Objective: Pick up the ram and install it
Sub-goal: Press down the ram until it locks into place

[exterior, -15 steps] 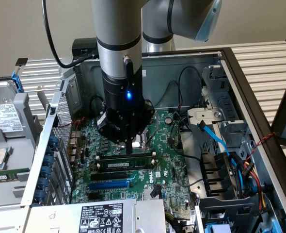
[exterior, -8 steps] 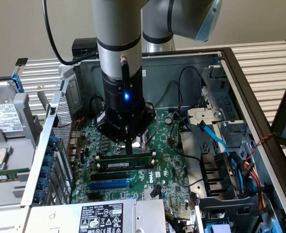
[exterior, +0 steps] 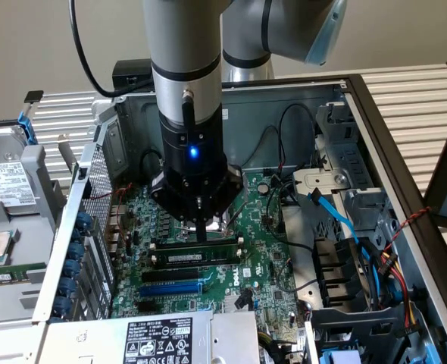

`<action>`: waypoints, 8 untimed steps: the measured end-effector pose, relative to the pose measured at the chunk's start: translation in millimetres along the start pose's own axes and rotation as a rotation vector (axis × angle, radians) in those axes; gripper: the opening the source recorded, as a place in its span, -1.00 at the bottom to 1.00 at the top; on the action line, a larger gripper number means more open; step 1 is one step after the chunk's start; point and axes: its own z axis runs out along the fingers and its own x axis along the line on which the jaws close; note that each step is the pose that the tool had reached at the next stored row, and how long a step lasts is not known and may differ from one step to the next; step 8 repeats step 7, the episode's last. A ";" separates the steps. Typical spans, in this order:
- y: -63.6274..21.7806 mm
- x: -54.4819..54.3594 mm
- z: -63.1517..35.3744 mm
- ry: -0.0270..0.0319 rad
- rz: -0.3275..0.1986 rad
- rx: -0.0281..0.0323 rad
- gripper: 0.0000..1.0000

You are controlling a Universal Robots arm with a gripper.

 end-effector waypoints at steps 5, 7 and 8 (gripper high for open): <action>0.0 0.0 0.0 -0.0004 0.014 0.0001 -0.80; 0.0 0.0 0.0 -0.0004 0.014 0.0001 -0.80; 0.0 0.0 0.0 -0.0004 0.014 0.0001 -0.80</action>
